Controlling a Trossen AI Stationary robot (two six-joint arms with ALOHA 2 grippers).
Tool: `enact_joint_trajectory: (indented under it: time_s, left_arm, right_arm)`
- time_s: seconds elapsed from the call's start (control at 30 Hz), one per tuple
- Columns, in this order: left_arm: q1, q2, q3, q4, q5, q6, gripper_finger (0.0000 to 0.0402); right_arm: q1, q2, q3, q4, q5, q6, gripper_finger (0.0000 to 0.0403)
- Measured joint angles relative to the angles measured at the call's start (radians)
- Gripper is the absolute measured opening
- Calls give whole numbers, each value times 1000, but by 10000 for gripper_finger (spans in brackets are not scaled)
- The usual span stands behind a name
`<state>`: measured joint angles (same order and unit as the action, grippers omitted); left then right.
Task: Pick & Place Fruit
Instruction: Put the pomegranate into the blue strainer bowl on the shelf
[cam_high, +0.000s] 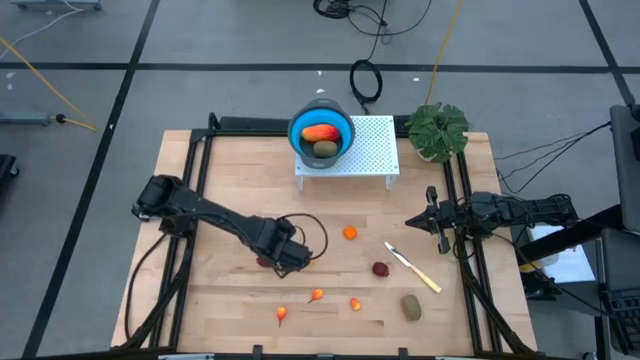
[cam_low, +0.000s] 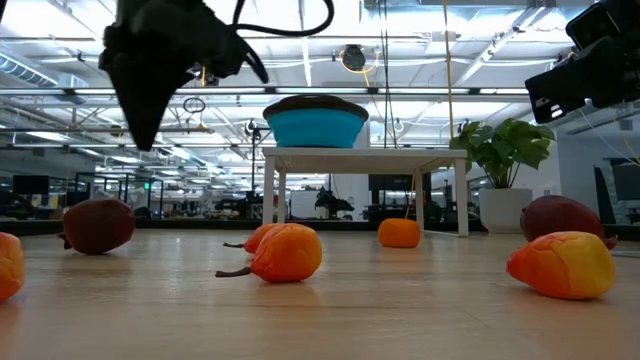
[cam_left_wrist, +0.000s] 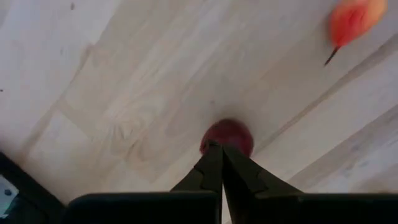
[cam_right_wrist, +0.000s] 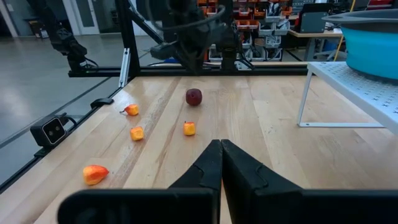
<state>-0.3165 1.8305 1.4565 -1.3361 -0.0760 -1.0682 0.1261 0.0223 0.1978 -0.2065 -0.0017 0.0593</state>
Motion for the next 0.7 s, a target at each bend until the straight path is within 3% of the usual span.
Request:
enact_joint_trajectory:
  time_s: [0.17,0.37,0.5,0.7]
  left_arm:
    - [-45,-1,-15,0,23,58,5]
    - [-110,-66,-32,4,-41,112,12]
    - [-140,-164,-126,53,-75,81,12]
    - [-165,-305,-301,280,-106,101,7]
  right_arm:
    - [0,0,0,0,0,0,0]
    - [0,0,0,0,0,0,0]
    - [0,0,0,0,1,0,0]
    - [0,0,0,0,2,0,0]
